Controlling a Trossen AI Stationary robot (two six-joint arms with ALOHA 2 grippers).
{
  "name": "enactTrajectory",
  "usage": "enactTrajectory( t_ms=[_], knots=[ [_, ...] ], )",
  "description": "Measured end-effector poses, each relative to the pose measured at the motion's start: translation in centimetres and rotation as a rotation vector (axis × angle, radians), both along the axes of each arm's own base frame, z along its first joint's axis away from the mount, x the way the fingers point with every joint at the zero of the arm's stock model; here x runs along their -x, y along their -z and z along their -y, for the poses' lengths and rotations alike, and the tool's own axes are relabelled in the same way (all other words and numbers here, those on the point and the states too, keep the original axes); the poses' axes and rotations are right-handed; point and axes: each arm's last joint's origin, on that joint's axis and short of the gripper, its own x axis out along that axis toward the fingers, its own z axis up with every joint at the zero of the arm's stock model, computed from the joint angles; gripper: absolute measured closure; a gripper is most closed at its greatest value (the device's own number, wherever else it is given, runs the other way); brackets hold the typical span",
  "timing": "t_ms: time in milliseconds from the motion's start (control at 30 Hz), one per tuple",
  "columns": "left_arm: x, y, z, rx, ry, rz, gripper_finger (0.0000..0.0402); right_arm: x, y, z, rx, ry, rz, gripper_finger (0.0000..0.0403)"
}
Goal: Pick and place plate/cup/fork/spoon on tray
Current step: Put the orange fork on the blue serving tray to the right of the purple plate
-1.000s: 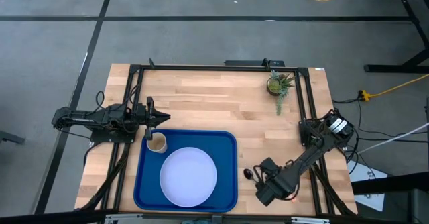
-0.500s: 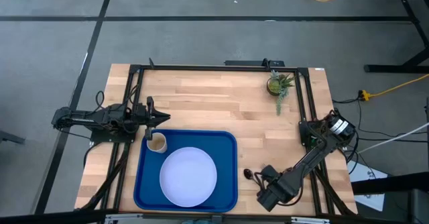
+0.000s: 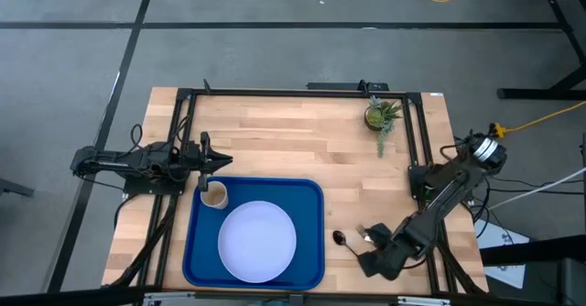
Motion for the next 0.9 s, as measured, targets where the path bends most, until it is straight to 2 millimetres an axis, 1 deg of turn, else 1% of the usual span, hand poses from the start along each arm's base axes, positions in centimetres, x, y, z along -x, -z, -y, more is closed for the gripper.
enactTrajectory(
  t_ms=[67,133,300,367,533,667,733,900],
  knots=[
    [0.0,0.0,0.0,0.000,0.000,0.000,0.0368,0.9,0.2,0.3,-0.015,0.011,-0.004,0.0325],
    [0.0,0.0,0.0,0.000,0.000,0.000,0.0368,1.5,0.4,0.4,0.000,0.012,-0.022,0.0325],
    [0.0,0.0,0.0,0.000,0.000,0.000,0.0368,1.6,0.2,0.4,0.021,-0.022,-0.023,0.0325],
    [0.0,0.0,0.0,0.000,-0.001,0.000,0.0368,1.6,0.3,0.8,0.057,-0.039,-0.042,0.0325],
    [0.0,0.0,0.0,0.000,-0.001,0.000,0.0368,1.0,0.8,1.9,0.116,-0.055,-0.078,0.0325],
    [0.0,0.0,0.0,0.000,0.000,-0.001,0.0368,0.1,1.8,1.9,0.106,-0.129,-0.084,0.0325],
    [0.0,0.0,0.0,0.000,-0.001,0.000,0.0368,-0.2,2.1,1.7,0.104,-0.150,-0.118,0.0325],
    [0.0,0.0,0.0,0.000,0.000,-0.001,0.0368,-0.5,2.2,1.4,0.137,-0.152,-0.153,0.0325]
  ],
)
